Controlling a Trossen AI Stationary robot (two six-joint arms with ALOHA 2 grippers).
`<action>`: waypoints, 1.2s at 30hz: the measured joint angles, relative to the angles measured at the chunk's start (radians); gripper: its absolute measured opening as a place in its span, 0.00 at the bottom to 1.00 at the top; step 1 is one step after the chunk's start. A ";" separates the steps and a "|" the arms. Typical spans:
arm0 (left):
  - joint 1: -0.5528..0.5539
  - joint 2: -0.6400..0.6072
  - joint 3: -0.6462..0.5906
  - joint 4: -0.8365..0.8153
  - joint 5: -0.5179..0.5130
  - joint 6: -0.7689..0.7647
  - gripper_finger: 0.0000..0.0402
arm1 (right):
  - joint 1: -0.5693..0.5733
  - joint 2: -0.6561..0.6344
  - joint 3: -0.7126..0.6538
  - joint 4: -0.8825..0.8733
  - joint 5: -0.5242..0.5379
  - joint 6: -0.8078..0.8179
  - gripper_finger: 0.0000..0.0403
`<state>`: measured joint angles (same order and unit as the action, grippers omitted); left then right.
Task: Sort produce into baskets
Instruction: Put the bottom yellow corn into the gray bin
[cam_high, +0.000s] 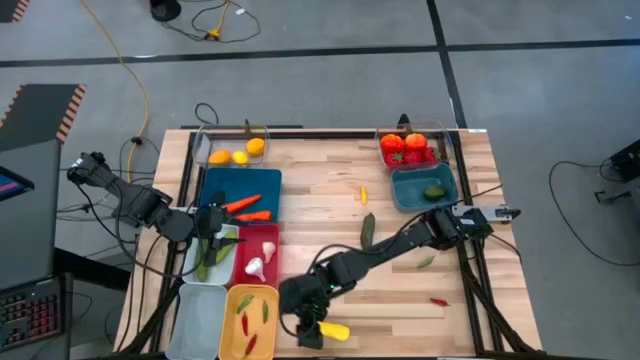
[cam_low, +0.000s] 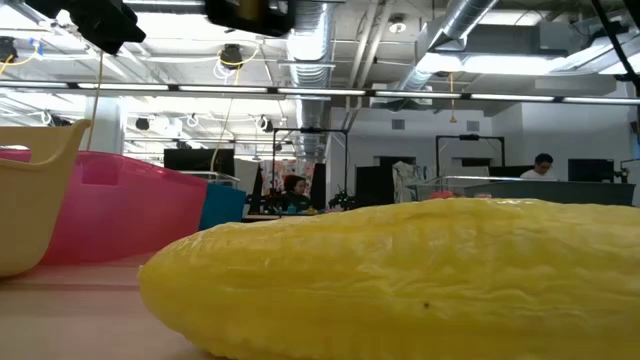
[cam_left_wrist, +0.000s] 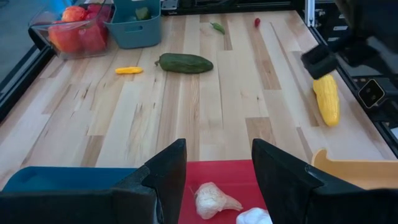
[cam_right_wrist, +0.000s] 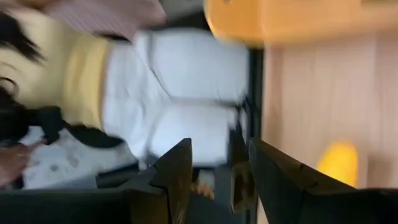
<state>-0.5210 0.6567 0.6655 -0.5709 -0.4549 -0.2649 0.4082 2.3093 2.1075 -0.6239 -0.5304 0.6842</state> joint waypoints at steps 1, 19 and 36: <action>0.000 0.000 0.000 0.000 0.000 0.000 0.42 | 0.008 0.000 0.000 -0.040 0.000 0.000 0.46; 0.000 0.000 0.000 0.000 0.000 0.000 0.42 | 0.172 -0.001 0.000 -0.436 0.310 0.123 0.42; 0.000 0.000 0.000 0.000 0.000 -0.002 0.42 | 0.235 0.001 -0.044 -0.408 0.518 0.120 0.42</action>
<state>-0.5209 0.6567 0.6655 -0.5706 -0.4549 -0.2668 0.6434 2.3104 2.0637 -1.0320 -0.0120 0.8043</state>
